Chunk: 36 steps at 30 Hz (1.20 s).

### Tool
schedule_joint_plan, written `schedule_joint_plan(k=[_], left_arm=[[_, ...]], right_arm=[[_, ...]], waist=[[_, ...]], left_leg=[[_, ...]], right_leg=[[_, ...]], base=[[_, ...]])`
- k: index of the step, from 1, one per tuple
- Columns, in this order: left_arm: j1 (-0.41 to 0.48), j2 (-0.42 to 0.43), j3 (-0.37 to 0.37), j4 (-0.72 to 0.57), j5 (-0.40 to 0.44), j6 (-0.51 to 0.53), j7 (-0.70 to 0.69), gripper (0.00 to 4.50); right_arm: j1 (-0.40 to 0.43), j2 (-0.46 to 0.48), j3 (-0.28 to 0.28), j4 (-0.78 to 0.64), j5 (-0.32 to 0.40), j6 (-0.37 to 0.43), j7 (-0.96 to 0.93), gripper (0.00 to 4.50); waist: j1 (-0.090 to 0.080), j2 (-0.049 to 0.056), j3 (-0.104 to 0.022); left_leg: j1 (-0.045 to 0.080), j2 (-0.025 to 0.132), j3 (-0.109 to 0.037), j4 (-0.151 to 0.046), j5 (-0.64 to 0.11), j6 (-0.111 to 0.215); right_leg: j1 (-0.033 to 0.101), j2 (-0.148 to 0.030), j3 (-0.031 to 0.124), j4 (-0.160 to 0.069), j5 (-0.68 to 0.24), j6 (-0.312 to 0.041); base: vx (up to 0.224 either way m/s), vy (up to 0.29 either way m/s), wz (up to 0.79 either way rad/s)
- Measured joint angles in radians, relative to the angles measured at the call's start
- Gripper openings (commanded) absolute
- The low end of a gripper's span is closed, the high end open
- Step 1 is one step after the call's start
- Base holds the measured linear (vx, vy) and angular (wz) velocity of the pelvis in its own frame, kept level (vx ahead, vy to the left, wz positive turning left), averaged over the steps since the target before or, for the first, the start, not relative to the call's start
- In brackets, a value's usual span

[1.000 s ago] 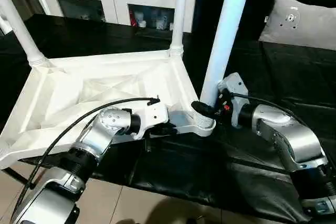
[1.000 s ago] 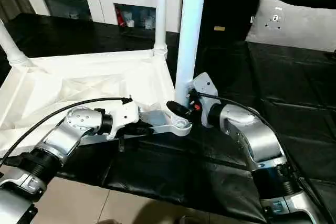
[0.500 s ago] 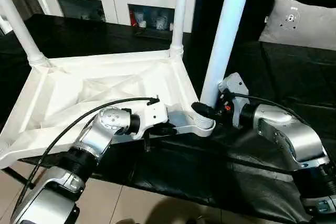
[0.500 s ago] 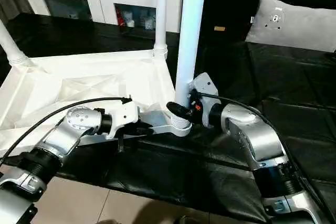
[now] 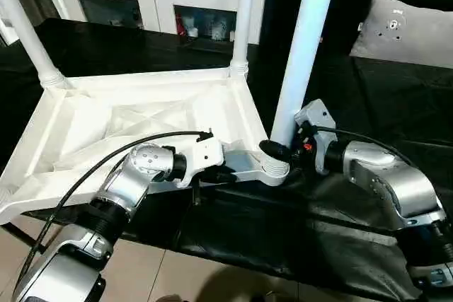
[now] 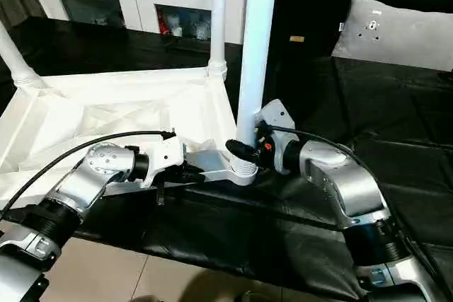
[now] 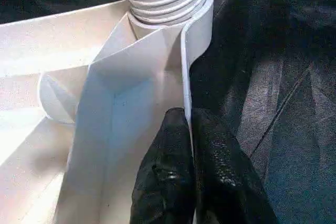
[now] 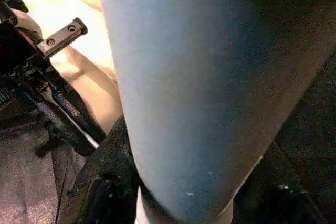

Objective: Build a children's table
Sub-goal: Insert table leg to table base

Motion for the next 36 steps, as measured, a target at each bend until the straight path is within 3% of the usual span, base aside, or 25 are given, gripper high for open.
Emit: schedule_joint_plan(k=[6,14,20,23,28,36], left_arm=[[0.0,0.0,0.001,0.0,0.0,0.0,0.0,0.0],[0.001,0.002,0.004,0.003,0.001,0.0,0.001,0.0],[0.003,0.002,0.004,0.0,0.001,0.0,-0.001,0.0],[0.007,0.001,0.005,-0.002,0.0,0.0,-0.004,0.0],[0.015,0.001,0.005,-0.004,-0.007,0.001,-0.01,0.0],[0.018,0.001,0.006,-0.004,-0.007,0.001,-0.011,0.0]], right_arm=[[-0.016,0.012,-0.008,0.048,0.009,-0.011,0.021,1.89],[-0.013,0.045,-0.072,0.121,0.071,-0.03,0.033,1.89],[0.07,0.095,-0.165,0.147,0.136,-0.09,0.031,1.89],[0.109,0.107,-0.175,0.134,0.149,-0.135,0.022,1.89],[0.159,0.107,-0.149,0.093,0.115,-0.222,0.009,1.89],[0.123,0.016,-0.011,0.056,-0.026,-0.299,0.045,1.88]], waist=[[-0.001,-0.001,0.0],[-0.004,-0.002,-0.001],[-0.001,-0.003,-0.001],[0.001,-0.001,-0.003],[0.004,0.004,-0.005],[0.002,0.006,-0.007]], left_leg=[[0.0,0.0,0.0,0.0,0.0,0.0],[0.0,0.001,0.001,0.0,0.001,-0.001],[0.0,0.002,0.001,-0.001,0.001,-0.001],[0.0,0.002,0.002,-0.001,0.001,-0.001],[0.001,0.002,0.002,-0.001,0.001,-0.001],[0.002,0.003,0.002,-0.001,0.001,-0.001]], right_leg=[[0.0,0.0,0.0,0.0,0.0,0.0],[0.0,0.0,0.0,0.0,0.001,-0.001],[0.0,0.0,-0.001,0.0,0.0,-0.001],[0.0,0.0,-0.001,0.0,0.0,-0.001],[0.001,0.0,-0.001,-0.001,0.0,-0.001],[0.002,0.0,-0.002,-0.001,0.0,0.0]], base=[[0.0,0.0,0.0],[0.0,0.0,0.0],[0.0,0.0,0.0],[0.0,0.0,0.0],[0.0,0.0,0.0],[0.0,0.0,0.0]])
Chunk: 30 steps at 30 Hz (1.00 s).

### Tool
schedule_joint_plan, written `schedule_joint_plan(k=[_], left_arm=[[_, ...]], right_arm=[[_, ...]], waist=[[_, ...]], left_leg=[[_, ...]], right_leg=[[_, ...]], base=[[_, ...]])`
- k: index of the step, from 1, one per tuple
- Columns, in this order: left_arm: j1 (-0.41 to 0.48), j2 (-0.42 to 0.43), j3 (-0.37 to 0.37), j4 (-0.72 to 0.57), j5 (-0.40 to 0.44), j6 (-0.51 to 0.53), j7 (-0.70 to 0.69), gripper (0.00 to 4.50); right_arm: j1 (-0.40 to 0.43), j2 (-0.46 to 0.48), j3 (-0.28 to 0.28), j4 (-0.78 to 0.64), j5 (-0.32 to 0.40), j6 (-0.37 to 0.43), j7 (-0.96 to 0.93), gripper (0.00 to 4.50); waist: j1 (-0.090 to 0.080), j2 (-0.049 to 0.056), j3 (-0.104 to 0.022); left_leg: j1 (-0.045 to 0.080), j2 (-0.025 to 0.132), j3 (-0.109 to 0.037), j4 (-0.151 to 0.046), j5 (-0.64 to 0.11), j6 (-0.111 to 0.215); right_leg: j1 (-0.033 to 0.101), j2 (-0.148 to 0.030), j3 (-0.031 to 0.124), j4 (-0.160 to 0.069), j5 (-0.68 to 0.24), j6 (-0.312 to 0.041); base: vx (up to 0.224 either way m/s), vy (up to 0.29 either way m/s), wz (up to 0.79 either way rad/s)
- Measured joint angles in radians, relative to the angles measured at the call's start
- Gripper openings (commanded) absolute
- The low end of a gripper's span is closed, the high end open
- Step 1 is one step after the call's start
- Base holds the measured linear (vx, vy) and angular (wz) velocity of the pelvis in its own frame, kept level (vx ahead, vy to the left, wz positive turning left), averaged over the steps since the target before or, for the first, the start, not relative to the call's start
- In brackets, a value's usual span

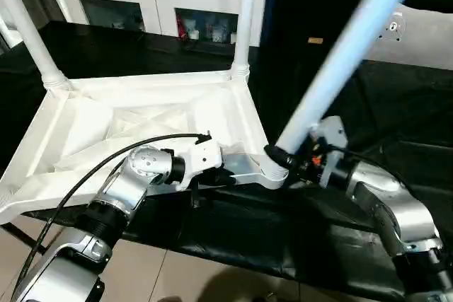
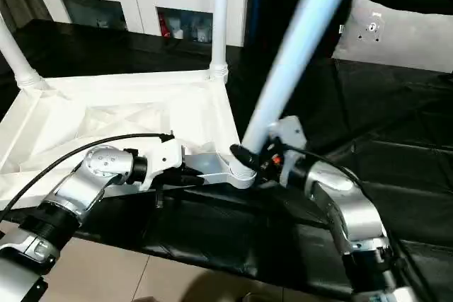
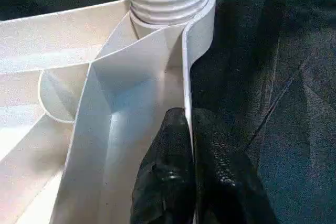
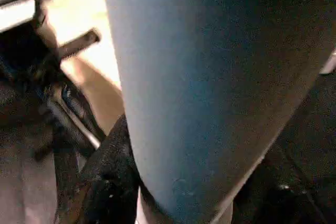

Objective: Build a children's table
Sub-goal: Insert table leg to table base

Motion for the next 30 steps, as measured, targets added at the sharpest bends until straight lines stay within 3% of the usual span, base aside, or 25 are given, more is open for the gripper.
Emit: schedule_joint_plan(k=[9,15,19,30], left_arm=[[0.0,0.006,0.0,0.0,0.0,-0.006,-0.02,0.0],[-0.001,0.012,0.001,0.004,-0.004,-0.006,-0.039,0.0],[-0.011,0.017,0.002,0.03,-0.013,-0.011,-0.074,0.0],[-0.031,0.016,0.002,0.078,-0.011,-0.036,-0.088,0.0]], right_arm=[[-0.043,-0.026,0.04,0.031,-0.019,-0.004,0.067,1.88],[-0.063,-0.016,0.035,0.062,-0.005,0.012,0.109,1.88],[-0.073,-0.013,0.03,0.078,0.017,0.049,0.142,1.88],[-0.108,-0.008,0.051,0.102,-0.019,0.051,0.17,1.88]], waist=[[-0.003,0.0,-0.001],[-0.009,-0.003,-0.002],[-0.009,0.001,-0.004],[-0.016,0.001,-0.004]], left_leg=[[0.0,0.0,0.0,0.0,0.0,0.0],[0.001,0.001,0.0,0.0,0.0,0.0],[0.003,0.001,-0.002,0.0,0.0,0.0],[0.009,0.001,-0.002,-0.001,0.0,0.0]], right_leg=[[0.0,0.0,0.0,0.0,0.0,0.0],[0.001,0.0,-0.001,0.0,-0.001,-0.001],[0.004,0.0,-0.001,-0.001,-0.001,-0.001],[0.009,0.0,-0.002,-0.001,-0.001,0.0]], base=[[0.0,0.0,0.0],[0.0,0.0,0.0],[0.0,0.0,0.0],[0.0,0.0,0.0]])
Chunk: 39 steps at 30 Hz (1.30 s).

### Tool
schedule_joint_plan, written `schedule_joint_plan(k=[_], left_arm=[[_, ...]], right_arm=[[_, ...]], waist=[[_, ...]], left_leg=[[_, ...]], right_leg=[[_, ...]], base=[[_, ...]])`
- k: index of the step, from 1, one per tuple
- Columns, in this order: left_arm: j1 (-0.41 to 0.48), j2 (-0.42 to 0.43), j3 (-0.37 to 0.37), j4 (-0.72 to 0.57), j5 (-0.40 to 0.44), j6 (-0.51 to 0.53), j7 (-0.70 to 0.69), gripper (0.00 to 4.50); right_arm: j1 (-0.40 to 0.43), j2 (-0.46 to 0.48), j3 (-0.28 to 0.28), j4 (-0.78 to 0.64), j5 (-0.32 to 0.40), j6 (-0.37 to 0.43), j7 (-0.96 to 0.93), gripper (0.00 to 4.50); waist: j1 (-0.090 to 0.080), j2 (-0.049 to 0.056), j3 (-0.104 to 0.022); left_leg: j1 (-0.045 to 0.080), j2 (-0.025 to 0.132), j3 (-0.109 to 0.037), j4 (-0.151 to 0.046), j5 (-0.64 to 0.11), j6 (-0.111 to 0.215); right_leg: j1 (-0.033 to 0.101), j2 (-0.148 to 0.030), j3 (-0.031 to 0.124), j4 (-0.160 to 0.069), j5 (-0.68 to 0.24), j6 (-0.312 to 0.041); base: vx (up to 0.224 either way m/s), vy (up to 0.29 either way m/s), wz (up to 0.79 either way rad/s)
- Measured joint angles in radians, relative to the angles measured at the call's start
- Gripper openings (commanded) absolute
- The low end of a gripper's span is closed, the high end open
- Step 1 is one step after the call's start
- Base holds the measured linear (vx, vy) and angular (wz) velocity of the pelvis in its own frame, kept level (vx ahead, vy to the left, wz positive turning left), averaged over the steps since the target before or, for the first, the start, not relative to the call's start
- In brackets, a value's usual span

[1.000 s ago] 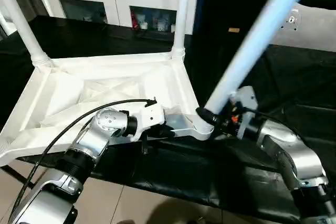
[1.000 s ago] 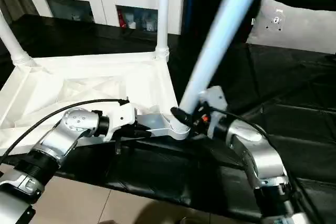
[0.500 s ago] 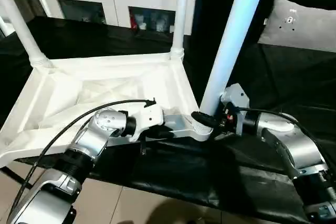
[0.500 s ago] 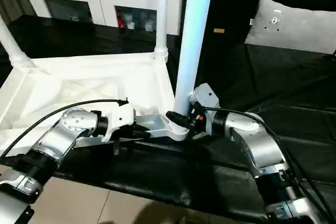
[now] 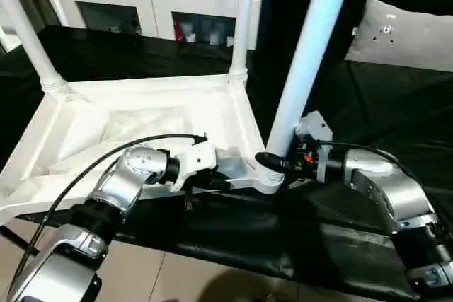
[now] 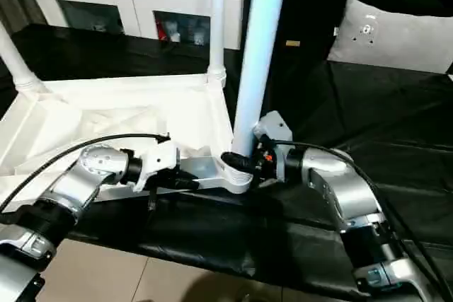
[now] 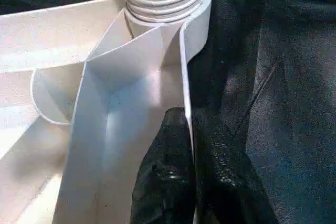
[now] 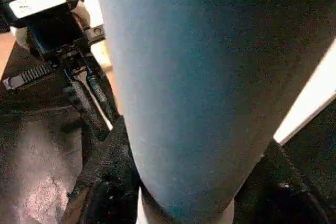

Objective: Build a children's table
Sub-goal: Insert table leg to table base

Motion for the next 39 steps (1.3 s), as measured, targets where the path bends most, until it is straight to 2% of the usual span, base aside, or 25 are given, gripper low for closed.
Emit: schedule_joint_plan(k=[7,10,12,15,17,19,20,22,23,24,25,26,27,28,29,31,32,34,39], left_arm=[[-0.001,-0.006,0.014,0.028,0.0,0.001,0.003,0.0],[0.023,-0.005,0.04,0.001,-0.004,0.045,0.037,0.0],[0.058,-0.007,0.06,-0.049,-0.007,0.091,0.073,0.0],[0.127,-0.017,0.087,-0.166,-0.006,0.201,0.167,0.0],[0.166,-0.055,0.098,-0.247,0.014,0.283,0.253,0.0],[0.201,-0.099,0.103,-0.317,0.032,0.356,0.328,0.0],[0.22,-0.13,0.103,-0.355,0.039,0.396,0.373,0.0],[0.243,-0.163,0.101,-0.403,0.056,0.442,0.419,0.0],[0.252,-0.177,0.097,-0.425,0.072,0.463,0.444,0.0],[0.256,-0.182,0.095,-0.437,0.08,0.474,0.456,0.0],[0.254,-0.184,0.088,-0.452,0.094,0.49,0.469,0.0],[0.245,-0.195,0.067,-0.455,0.112,0.502,0.488,0.0],[0.244,-0.2,0.065,-0.461,0.125,0.507,0.5,0.0],[0.24,-0.201,0.064,-0.464,0.131,0.508,0.508,0.0],[0.24,-0.202,0.06,-0.465,0.133,0.509,0.512,0.0],[0.231,-0.197,0.054,-0.468,0.139,0.509,0.515,0.0],[0.228,-0.192,0.052,-0.473,0.146,0.509,0.516,0.0],[0.221,-0.181,0.049,-0.478,0.148,0.51,0.516,0.0],[0.216,-0.171,0.043,-0.481,0.168,0.525,0.526,0.0]], right_arm=[[0.008,0.04,-0.002,0.003,-0.008,0.0,-0.043,1.88],[0.016,0.105,-0.04,0.033,-0.008,0.0,-0.133,1.88],[0.015,0.142,-0.046,0.044,-0.011,0.0,-0.195,1.88],[-0.008,0.202,-0.06,0.082,-0.028,-0.01,-0.297,1.88],[-0.028,0.244,-0.08,0.13,-0.038,-0.032,-0.39,1.88],[-0.051,0.267,-0.096,0.171,-0.043,-0.043,-0.453,1.88],[-0.061,0.273,-0.105,0.189,-0.046,-0.048,-0.481,1.88],[-0.07,0.283,-0.114,0.206,-0.048,-0.059,-0.506,1.88],[-0.076,0.29,-0.12,0.218,-0.051,-0.066,-0.517,1.88],[-0.083,0.294,-0.12,0.227,-0.052,-0.067,-0.525,1.88],[-0.09,0.299,-0.122,0.233,-0.053,-0.069,-0.533,1.88],[-0.081,0.298,-0.132,0.235,-0.055,-0.073,-0.536,1.88],[-0.09,0.298,-0.131,0.245,-0.058,-0.074,-0.539,1.88],[-0.096,0.299,-0.131,0.248,-0.065,-0.077,-0.542,1.88],[-0.099,0.299,-0.129,0.249,-0.07,-0.079,-0.543,1.88],[-0.103,0.296,-0.128,0.25,-0.072,-0.087,-0.543,1.88],[-0.104,0.296,-0.125,0.251,-0.075,-0.092,-0.542,1.88],[-0.119,0.298,-0.118,0.267,-0.08,-0.103,-0.541,1.88],[-0.132,0.307,-0.119,0.293,-0.087,-0.112,-0.542,1.88]], waist=[[-0.005,0.001,0.0],[-0.017,0.002,0.0],[-0.032,0.004,-0.001],[-0.052,0.01,0.001],[-0.07,0.018,0.003],[-0.087,0.025,0.004],[-0.09,0.027,0.005],[-0.099,0.025,0.01],[-0.109,0.031,0.014],[-0.111,0.038,0.018],[-0.098,0.043,0.026],[-0.083,0.022,0.023],[-0.069,-0.021,0.007],[-0.052,-0.024,0.006],[-0.028,-0.014,-0.003],[-0.012,0.0,-0.011],[-0.009,0.0,-0.014],[-0.006,-0.001,-0.015],[-0.002,0.0,-0.015]], left_leg=[[0.008,0.0,0.0,-0.001,0.0,0.0],[0.008,0.0,-0.003,-0.004,0.0,0.0],[0.008,0.002,-0.004,-0.01,0.0,0.0],[0.008,0.011,-0.006,-0.011,0.0,0.0],[0.009,0.015,-0.006,-0.012,0.0,0.0],[0.01,0.015,-0.006,-0.011,0.0,0.0],[0.013,0.013,-0.005,-0.012,-0.001,0.001],[0.022,0.012,-0.004,-0.014,-0.001,0.001],[0.024,0.019,-0.006,-0.015,-0.001,0.001],[0.018,0.026,-0.011,-0.018,-0.001,0.001],[0.018,0.03,-0.012,-0.021,-0.001,0.0],[0.019,0.03,0.012,-0.021,-0.001,0.0],[0.024,0.018,0.028,-0.017,0.0,-0.001],[0.026,0.011,0.023,-0.018,-0.003,-0.006],[0.005,0.009,0.002,-0.013,-0.005,-0.005],[-0.003,0.009,-0.013,-0.021,0.018,-0.017],[-0.01,0.015,-0.014,-0.021,0.018,-0.019],[-0.014,0.022,-0.014,-0.022,0.02,-0.021],[-0.011,0.031,-0.006,-0.023,0.019,-0.023]], right_leg=[[0.006,0.0,-0.001,-0.001,-0.001,0.001],[0.007,0.0,-0.006,-0.01,-0.001,0.001],[0.01,-0.002,-0.015,-0.026,-0.001,0.001],[0.019,-0.004,-0.039,-0.051,-0.001,0.001],[0.028,-0.015,-0.063,-0.069,-0.001,0.002],[0.034,-0.025,-0.08,-0.076,-0.002,0.002],[0.035,-0.031,-0.087,-0.077,-0.002,0.002],[0.034,-0.035,-0.097,-0.081,-0.002,0.003],[0.043,-0.038,-0.12,-0.093,-0.003,0.003],[0.06,-0.038,-0.133,-0.097,-0.004,0.004],[0.058,-0.038,-0.131,-0.057,-0.038,0.007],[0.056,-0.038,-0.076,0.035,-0.077,-0.006],[0.053,-0.042,-0.03,0.045,-0.085,0.029],[0.037,-0.038,-0.018,0.055,-0.092,0.02],[0.033,-0.033,-0.025,0.052,-0.095,0.018],[0.025,-0.023,-0.027,0.05,-0.089,0.011],[0.022,-0.015,-0.028,0.045,-0.083,0.005],[0.019,-0.007,-0.028,0.036,-0.073,-0.007],[0.02,-0.001,-0.028,0.029,-0.067,-0.013]], base=[[0.0,0.0,0.0],[0.0,0.0,0.0],[0.0,0.0,0.0],[0.0,0.0,0.0],[-0.027,0.057,-0.14],[-0.018,0.062,-0.08],[0.0,0.0,0.0],[0.0,0.0,0.0],[0.0,0.0,0.0],[0.0,0.0,0.0],[0.0,0.0,0.0],[0.026,-0.087,0.19],[0.026,-0.087,0.19],[0.085,-0.13,-0.05],[0.078,-0.084,-0.32],[0.086,-0.062,-0.27],[0.0,0.0,0.0],[0.0,0.0,0.0],[0.0,0.0,0.0]])
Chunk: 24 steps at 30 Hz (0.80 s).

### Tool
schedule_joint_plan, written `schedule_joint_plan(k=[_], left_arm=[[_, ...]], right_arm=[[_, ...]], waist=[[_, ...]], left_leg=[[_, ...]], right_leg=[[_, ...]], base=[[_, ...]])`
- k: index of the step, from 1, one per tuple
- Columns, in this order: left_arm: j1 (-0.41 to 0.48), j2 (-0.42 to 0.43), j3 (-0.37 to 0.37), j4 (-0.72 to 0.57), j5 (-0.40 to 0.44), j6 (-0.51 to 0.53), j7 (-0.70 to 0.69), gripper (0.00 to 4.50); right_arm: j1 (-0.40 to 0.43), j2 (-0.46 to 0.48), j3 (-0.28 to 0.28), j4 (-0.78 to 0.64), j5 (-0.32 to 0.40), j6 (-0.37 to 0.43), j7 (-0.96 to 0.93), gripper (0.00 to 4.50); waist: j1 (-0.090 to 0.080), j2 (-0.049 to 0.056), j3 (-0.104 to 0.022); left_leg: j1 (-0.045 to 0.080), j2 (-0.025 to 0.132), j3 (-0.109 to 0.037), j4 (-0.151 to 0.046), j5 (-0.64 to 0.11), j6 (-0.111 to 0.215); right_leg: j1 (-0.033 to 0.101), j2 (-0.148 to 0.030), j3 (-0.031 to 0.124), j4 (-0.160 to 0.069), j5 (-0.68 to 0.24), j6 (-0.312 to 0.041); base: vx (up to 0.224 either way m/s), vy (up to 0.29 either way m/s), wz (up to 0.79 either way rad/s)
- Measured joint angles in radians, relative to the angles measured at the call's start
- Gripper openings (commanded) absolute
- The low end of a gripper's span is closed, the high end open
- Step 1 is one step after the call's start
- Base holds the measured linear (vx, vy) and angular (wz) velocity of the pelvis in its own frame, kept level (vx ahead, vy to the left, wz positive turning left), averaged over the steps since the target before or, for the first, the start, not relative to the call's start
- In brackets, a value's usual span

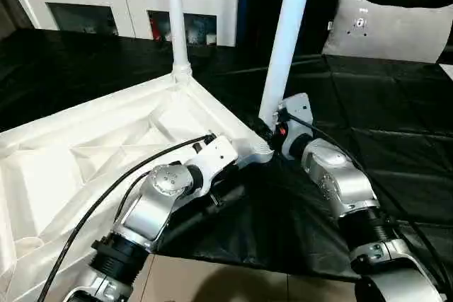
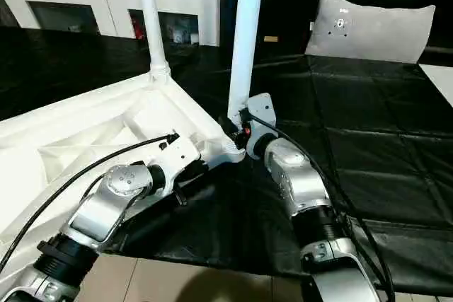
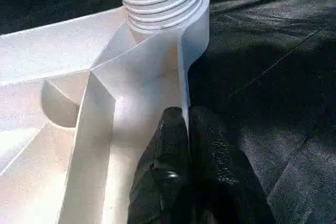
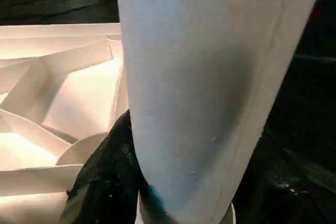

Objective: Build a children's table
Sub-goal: Insert table leg to table base

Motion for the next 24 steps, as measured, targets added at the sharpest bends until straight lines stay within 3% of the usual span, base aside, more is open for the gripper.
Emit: schedule_joint_plan(k=[4,5,8,15,24], left_arm=[[-0.002,0.006,-0.012,0.0,0.009,-0.003,0.009,0.0],[-0.002,0.009,-0.015,0.0,0.009,-0.005,0.009,0.0],[-0.008,0.02,-0.027,0.0,0.017,-0.009,0.009,0.0],[-0.022,0.043,-0.038,0.007,0.018,-0.032,-0.005,0.0],[-0.084,0.092,-0.039,0.117,0.016,-0.146,-0.042,0.0]], right_arm=[[-0.005,-0.001,0.0,0.019,0.0,-0.019,0.012,1.88],[-0.005,-0.002,-0.001,0.022,0.0,-0.023,0.017,2.23],[-0.009,-0.004,-0.001,0.044,-0.001,-0.045,0.033,2.61],[0.002,-0.008,0.01,0.096,-0.029,-0.066,0.053,3.14],[0.09,-0.06,0.021,0.074,-0.029,-0.126,0.165,3.99]], waist=[[0.0,0.0,0.0],[-0.001,0.0,0.0],[-0.001,-0.001,0.0],[0.004,-0.002,0.002],[0.009,0.003,0.005]], left_leg=[[0.002,0.002,0.004,-0.002,0.0,0.0],[0.002,0.002,0.004,-0.002,0.0,0.0],[0.002,0.002,0.005,-0.003,0.0,0.0],[0.001,0.003,0.006,-0.005,0.001,-0.001],[-0.003,0.003,0.007,-0.006,0.001,-0.001]], right_leg=[[0.003,0.001,0.0,-0.007,0.001,0.005],[0.003,0.001,0.001,-0.009,0.002,0.005],[0.003,0.001,0.001,-0.011,0.005,0.003],[0.002,0.001,0.001,-0.011,0.006,0.002],[-0.002,0.001,0.001,-0.011,0.006,0.001]], base=[[0.0,0.0,0.0],[0.0,0.0,0.0],[0.0,0.0,0.0],[0.0,0.0,0.0],[0.0,0.0,0.0]])
